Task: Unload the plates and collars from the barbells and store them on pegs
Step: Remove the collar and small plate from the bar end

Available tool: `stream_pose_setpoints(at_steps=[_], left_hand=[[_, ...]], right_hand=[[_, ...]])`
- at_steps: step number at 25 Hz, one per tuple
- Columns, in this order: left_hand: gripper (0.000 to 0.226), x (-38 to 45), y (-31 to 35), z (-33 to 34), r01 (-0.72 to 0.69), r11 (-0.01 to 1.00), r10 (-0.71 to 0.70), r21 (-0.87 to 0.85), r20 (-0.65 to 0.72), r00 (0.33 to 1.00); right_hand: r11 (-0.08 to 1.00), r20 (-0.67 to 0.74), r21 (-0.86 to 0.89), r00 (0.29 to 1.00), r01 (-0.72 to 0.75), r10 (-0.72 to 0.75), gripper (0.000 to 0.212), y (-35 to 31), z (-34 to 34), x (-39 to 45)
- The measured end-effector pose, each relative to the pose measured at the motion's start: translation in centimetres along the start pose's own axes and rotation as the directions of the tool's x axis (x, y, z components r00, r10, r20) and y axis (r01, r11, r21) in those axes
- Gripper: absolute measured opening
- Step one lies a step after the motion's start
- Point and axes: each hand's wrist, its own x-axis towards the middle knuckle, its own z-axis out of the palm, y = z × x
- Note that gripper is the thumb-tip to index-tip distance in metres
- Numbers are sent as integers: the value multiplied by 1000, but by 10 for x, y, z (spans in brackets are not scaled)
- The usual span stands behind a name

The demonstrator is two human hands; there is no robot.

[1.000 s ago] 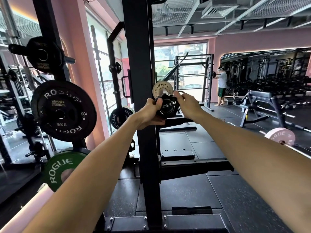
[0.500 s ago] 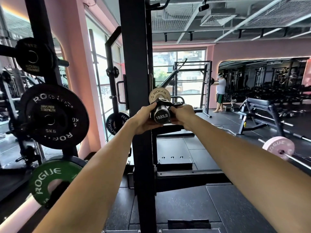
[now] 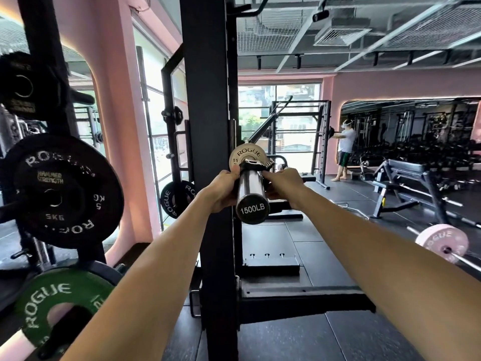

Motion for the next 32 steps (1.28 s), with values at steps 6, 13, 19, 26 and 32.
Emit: stream_pose_setpoints(at_steps=[6, 13, 19, 26, 32], left_hand=[[37, 42, -3, -9, 10, 1000, -10, 3, 48, 999], [37, 74, -9, -9, 5, 999, -3, -46, 50, 999], [41, 93, -10, -9, 31, 997, -28, -72, 48, 998], [44, 117, -12, -6, 25, 997, -24, -79, 15, 1000], [48, 136, -15, -6, 8, 999, -8, -49, 0, 1000]], right_hand=[[999, -21, 49, 999, -25, 26, 35, -3, 8, 37], [947, -64, 285, 983, -150, 174, 17, 3, 15, 82], [978, -120, 192, 987, -83, 107, 19, 11, 16, 107], [997, -94, 72, 996, 9, -2, 53, 14, 21, 122], [998, -118, -47, 992, 28, -34, 90, 39, 26, 168]])
